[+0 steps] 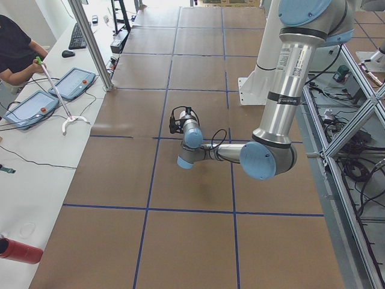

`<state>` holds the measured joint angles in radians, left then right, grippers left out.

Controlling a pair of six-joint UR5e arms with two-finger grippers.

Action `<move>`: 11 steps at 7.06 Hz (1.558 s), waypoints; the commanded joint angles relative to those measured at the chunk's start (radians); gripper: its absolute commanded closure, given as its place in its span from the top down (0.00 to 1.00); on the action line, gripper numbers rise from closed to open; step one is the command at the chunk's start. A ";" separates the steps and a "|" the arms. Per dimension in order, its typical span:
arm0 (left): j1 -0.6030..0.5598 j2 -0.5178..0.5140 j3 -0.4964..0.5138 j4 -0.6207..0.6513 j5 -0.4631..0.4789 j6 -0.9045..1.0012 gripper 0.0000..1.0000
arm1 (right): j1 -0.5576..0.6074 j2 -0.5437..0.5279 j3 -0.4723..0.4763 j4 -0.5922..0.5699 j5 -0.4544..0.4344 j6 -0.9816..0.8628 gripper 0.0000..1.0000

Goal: Flip mug
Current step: 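Lift the mug with the left gripper and carry it toward the table center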

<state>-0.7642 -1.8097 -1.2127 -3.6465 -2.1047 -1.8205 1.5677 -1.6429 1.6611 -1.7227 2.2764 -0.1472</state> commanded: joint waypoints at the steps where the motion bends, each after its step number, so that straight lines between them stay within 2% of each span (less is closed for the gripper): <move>1: 0.003 -0.011 -0.050 0.043 0.038 -0.066 0.00 | 0.000 0.000 0.000 0.000 0.000 0.000 1.00; 2: 0.003 -0.025 -0.097 0.146 0.041 -0.068 0.00 | 0.000 0.000 0.000 0.000 0.000 0.000 1.00; 3: 0.003 -0.078 -0.193 0.389 0.054 -0.068 0.00 | 0.000 0.000 0.000 0.000 0.000 0.000 1.00; 4: 0.009 -0.176 -0.224 0.616 0.096 -0.068 0.00 | 0.000 0.000 0.000 0.000 0.000 0.000 1.00; 5: 0.057 -0.250 -0.231 0.784 0.168 -0.068 0.00 | 0.000 0.000 0.000 0.000 0.000 0.000 1.00; 6: 0.104 -0.301 -0.229 0.899 0.234 -0.066 0.00 | 0.000 0.000 0.000 0.000 0.000 0.000 1.00; 7: 0.129 -0.353 -0.231 1.056 0.253 -0.051 0.00 | 0.000 0.000 0.000 0.000 0.000 0.000 1.00; 9: 0.135 -0.597 -0.226 1.594 0.258 0.074 0.00 | 0.000 0.000 0.000 0.000 0.000 0.000 1.00; 10: 0.204 -0.665 -0.206 1.760 0.337 0.084 0.00 | 0.000 0.000 0.000 0.000 0.000 0.000 1.00; 11: 0.300 -0.693 -0.179 1.839 0.479 0.096 0.00 | 0.000 0.000 0.000 0.000 0.000 0.000 1.00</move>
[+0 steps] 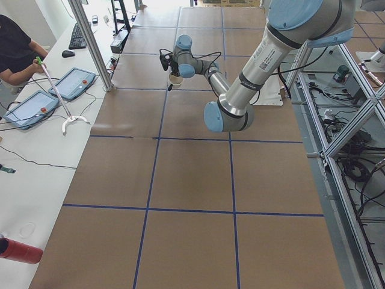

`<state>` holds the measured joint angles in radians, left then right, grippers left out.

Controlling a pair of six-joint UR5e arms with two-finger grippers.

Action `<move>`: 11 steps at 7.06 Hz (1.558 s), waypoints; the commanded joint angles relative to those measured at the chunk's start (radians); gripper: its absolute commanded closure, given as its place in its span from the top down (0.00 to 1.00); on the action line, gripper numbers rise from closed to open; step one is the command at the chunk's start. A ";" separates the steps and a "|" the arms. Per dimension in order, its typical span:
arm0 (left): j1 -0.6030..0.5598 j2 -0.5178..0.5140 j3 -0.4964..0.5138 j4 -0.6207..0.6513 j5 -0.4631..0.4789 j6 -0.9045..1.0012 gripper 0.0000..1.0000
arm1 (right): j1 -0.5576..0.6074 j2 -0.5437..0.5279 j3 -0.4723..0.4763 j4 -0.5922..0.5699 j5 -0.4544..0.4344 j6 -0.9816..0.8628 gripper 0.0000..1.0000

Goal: Flip mug
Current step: 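Lift the mug with the left gripper and carry it toward the table center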

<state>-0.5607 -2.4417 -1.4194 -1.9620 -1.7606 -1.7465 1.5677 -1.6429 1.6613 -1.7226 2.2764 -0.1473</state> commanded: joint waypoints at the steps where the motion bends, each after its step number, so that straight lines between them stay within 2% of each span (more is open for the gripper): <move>1: 0.102 -0.142 0.116 0.255 0.141 0.042 0.00 | 0.000 0.000 0.000 0.000 0.000 0.000 1.00; 2: 0.102 -0.199 0.146 0.350 0.141 0.109 0.00 | 0.000 0.000 0.000 0.000 0.000 0.000 1.00; 4: 0.102 -0.215 0.152 0.429 0.141 0.146 0.00 | 0.000 0.000 0.000 0.000 0.000 0.000 1.00; 11: 0.114 -0.211 0.158 0.433 0.133 0.160 0.00 | 0.000 0.000 0.000 0.000 0.000 0.000 1.00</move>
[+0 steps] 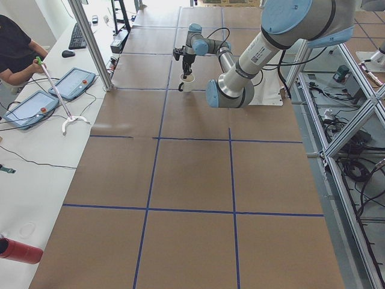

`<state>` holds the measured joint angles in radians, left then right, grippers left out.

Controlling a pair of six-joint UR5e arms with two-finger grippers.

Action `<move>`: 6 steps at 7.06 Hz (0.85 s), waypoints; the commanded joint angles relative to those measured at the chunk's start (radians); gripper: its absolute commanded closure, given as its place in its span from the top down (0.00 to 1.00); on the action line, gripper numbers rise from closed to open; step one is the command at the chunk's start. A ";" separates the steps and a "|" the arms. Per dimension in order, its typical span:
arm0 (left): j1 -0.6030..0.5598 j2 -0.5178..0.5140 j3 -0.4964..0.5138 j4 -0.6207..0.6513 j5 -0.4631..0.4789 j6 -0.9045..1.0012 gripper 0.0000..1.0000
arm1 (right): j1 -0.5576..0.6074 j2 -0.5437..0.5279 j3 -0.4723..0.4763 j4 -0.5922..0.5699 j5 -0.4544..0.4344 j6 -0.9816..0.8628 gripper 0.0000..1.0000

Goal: Flip mug
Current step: 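Rotate the left wrist to turn the mug upright and lower it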

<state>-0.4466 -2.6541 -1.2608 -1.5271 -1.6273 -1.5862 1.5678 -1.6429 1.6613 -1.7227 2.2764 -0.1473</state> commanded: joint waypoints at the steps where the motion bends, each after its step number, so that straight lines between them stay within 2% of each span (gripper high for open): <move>1: 0.000 0.003 0.000 -0.002 0.000 -0.001 0.06 | 0.000 0.000 0.000 0.000 0.000 0.000 1.00; 2: 0.005 0.005 0.000 -0.002 0.000 0.000 0.09 | 0.000 0.000 0.000 0.000 0.000 0.000 1.00; 3: 0.005 0.005 0.000 -0.002 0.000 0.000 0.22 | 0.000 0.000 0.000 0.000 0.000 0.000 1.00; 4: 0.006 0.014 -0.002 -0.004 0.000 0.000 0.57 | 0.000 0.000 0.000 0.000 0.000 0.000 1.00; 5: 0.009 0.019 -0.002 -0.010 0.000 0.000 0.67 | 0.000 0.000 0.000 0.000 0.000 0.000 1.00; 6: 0.009 0.019 -0.002 -0.010 0.000 0.000 0.86 | 0.000 0.000 0.000 0.000 0.000 0.000 1.00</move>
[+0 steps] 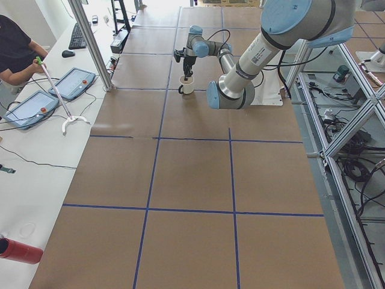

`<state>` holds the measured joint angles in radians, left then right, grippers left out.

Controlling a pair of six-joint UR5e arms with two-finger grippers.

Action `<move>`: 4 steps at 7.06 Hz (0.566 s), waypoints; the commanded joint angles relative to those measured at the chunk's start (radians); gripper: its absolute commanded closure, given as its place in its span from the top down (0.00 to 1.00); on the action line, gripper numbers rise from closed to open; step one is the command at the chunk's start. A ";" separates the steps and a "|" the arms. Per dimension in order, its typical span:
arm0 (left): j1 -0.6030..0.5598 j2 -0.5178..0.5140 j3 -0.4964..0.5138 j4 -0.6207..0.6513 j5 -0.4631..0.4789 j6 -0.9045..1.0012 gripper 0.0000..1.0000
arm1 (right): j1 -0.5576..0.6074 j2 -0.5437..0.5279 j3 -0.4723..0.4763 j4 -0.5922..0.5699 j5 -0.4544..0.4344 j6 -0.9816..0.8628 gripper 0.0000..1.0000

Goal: Flip mug
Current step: 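Rotate the left wrist to turn the mug upright and lower it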

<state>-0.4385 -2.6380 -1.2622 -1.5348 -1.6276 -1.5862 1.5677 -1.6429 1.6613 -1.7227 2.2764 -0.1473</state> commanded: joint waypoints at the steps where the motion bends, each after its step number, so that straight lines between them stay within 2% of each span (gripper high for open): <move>1: 0.001 0.003 -0.006 -0.001 -0.002 0.002 1.00 | 0.000 0.000 0.000 0.000 0.000 0.000 1.00; 4: -0.043 0.004 -0.107 0.033 -0.040 0.046 1.00 | 0.000 0.000 0.000 0.000 0.000 0.000 1.00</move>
<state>-0.4546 -2.6345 -1.3208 -1.5226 -1.6502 -1.5731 1.5677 -1.6429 1.6613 -1.7226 2.2764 -0.1473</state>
